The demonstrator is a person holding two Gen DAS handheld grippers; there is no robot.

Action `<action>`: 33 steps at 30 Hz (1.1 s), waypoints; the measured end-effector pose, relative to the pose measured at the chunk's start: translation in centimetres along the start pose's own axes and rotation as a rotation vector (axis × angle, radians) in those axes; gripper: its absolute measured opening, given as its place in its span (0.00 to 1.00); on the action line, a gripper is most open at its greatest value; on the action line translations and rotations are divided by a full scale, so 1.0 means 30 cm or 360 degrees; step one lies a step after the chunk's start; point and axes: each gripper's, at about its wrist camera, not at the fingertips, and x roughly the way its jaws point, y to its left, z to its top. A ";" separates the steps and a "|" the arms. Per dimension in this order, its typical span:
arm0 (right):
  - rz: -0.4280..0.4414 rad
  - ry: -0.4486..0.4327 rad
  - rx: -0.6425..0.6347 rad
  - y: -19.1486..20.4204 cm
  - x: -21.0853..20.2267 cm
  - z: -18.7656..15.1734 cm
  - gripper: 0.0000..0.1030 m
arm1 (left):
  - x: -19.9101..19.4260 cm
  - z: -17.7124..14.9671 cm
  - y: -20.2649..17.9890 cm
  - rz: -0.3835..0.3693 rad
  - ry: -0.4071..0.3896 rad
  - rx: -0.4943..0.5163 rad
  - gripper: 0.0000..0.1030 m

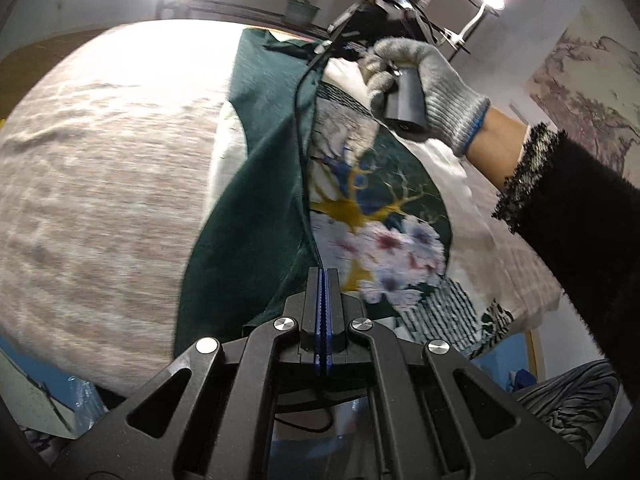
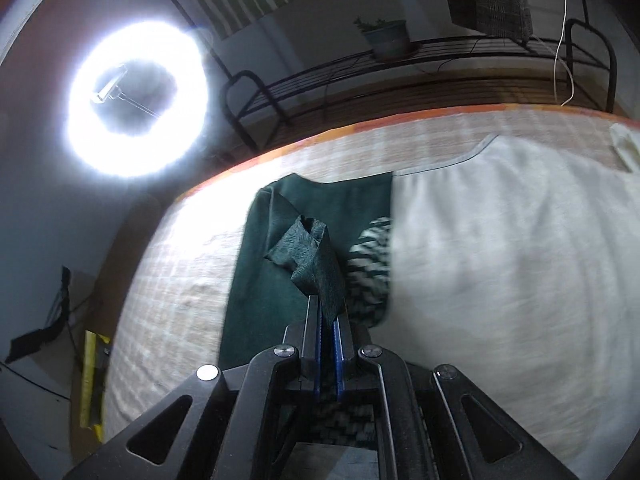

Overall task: Fold small clothes
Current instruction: 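Fold the held green side inward over the white front with the right tool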

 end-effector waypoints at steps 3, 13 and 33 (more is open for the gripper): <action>-0.0052 0.0012 -0.0047 -0.020 -0.002 0.014 0.02 | 0.032 -0.001 -0.053 -0.0046 0.0033 0.0041 0.00; -0.0238 0.0055 -0.0116 -0.129 -0.082 -0.009 0.41 | -0.080 -0.090 -0.122 -0.0292 0.0114 0.0250 0.02; 0.0221 -0.0273 -0.0017 -0.200 -0.934 -0.432 0.47 | -0.144 -0.163 -0.116 -0.0063 -0.0014 0.0585 0.48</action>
